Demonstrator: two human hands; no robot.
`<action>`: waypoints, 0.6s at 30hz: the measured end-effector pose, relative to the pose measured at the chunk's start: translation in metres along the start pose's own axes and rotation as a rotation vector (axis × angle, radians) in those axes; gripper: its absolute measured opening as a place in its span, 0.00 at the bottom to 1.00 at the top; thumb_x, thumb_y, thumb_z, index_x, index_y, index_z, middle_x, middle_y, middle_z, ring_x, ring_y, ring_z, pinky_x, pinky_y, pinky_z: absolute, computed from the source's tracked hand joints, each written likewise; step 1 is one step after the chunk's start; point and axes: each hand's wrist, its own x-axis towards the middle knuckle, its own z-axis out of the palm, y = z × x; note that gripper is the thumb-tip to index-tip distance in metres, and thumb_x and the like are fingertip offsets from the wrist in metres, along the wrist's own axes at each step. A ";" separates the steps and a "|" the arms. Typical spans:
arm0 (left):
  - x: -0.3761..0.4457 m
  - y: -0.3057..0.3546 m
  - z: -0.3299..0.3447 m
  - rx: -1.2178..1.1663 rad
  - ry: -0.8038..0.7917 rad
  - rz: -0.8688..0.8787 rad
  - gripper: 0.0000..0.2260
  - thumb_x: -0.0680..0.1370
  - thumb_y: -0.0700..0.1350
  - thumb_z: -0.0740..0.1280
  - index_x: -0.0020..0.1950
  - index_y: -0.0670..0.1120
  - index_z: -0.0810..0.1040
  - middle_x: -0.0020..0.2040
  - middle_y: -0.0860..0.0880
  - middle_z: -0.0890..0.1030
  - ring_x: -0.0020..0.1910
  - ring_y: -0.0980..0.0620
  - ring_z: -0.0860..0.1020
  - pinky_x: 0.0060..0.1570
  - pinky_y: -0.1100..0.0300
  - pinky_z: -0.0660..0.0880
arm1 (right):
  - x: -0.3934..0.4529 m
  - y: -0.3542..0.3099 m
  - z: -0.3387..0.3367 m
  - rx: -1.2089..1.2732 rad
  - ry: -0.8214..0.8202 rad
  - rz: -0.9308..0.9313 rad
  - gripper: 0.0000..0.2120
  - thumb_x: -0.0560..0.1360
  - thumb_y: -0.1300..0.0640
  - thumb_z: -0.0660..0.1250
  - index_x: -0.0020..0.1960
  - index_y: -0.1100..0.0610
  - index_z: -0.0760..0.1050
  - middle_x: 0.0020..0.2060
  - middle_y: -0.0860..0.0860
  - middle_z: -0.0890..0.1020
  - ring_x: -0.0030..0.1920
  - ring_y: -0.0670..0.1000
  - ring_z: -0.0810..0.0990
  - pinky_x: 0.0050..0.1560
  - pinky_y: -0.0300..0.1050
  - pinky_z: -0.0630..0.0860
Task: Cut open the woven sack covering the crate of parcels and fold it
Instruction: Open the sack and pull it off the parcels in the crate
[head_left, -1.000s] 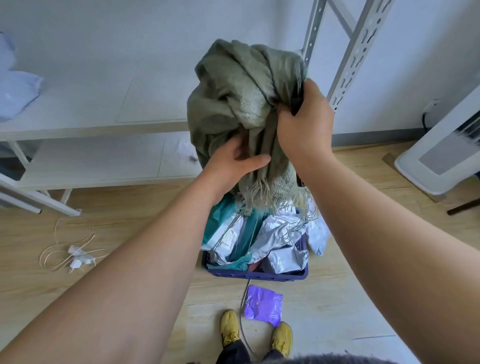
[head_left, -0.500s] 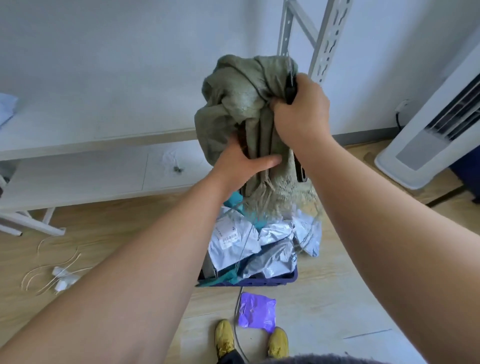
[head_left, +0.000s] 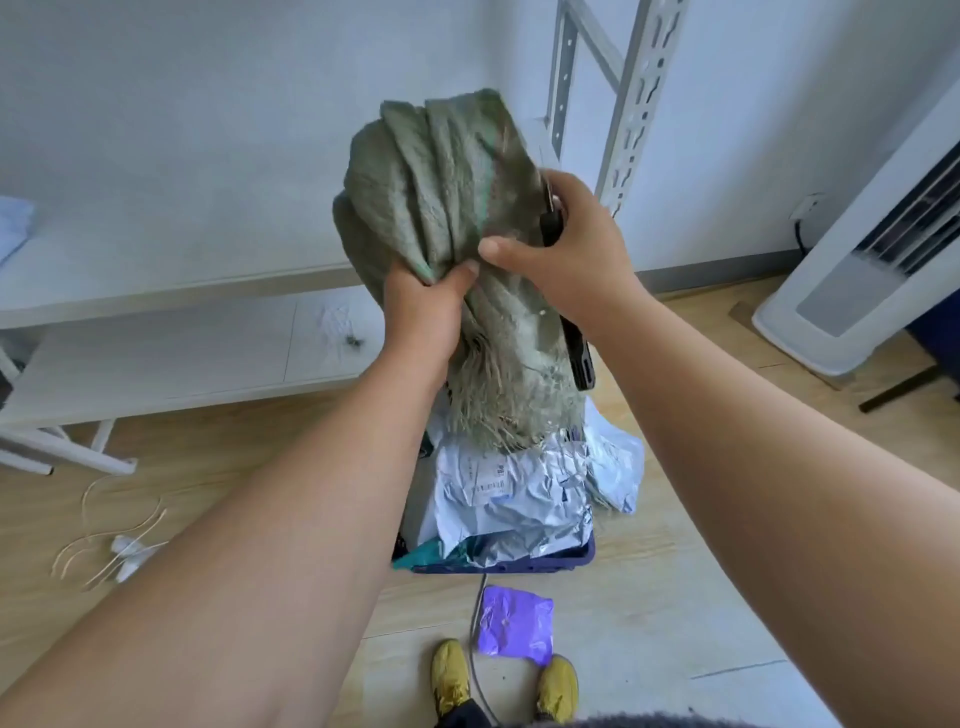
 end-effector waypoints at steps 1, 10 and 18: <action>0.000 0.001 -0.001 0.026 -0.017 0.008 0.21 0.73 0.43 0.73 0.65 0.45 0.75 0.57 0.49 0.81 0.56 0.50 0.80 0.54 0.56 0.77 | -0.001 0.003 0.001 -0.010 -0.032 0.029 0.34 0.64 0.47 0.79 0.67 0.51 0.71 0.53 0.47 0.81 0.51 0.48 0.80 0.52 0.44 0.76; -0.001 -0.006 -0.014 0.094 -0.029 -0.082 0.19 0.72 0.44 0.74 0.62 0.45 0.77 0.54 0.50 0.81 0.56 0.47 0.80 0.54 0.53 0.77 | -0.003 0.004 0.013 -0.019 -0.078 0.036 0.27 0.64 0.48 0.79 0.60 0.51 0.76 0.47 0.48 0.83 0.47 0.49 0.81 0.49 0.48 0.79; 0.009 0.006 -0.019 0.049 0.084 -0.018 0.15 0.71 0.46 0.74 0.56 0.48 0.78 0.45 0.57 0.81 0.44 0.57 0.80 0.47 0.60 0.77 | -0.014 0.030 0.025 -0.024 -0.062 0.075 0.35 0.61 0.46 0.80 0.65 0.48 0.72 0.49 0.41 0.81 0.49 0.43 0.80 0.47 0.36 0.76</action>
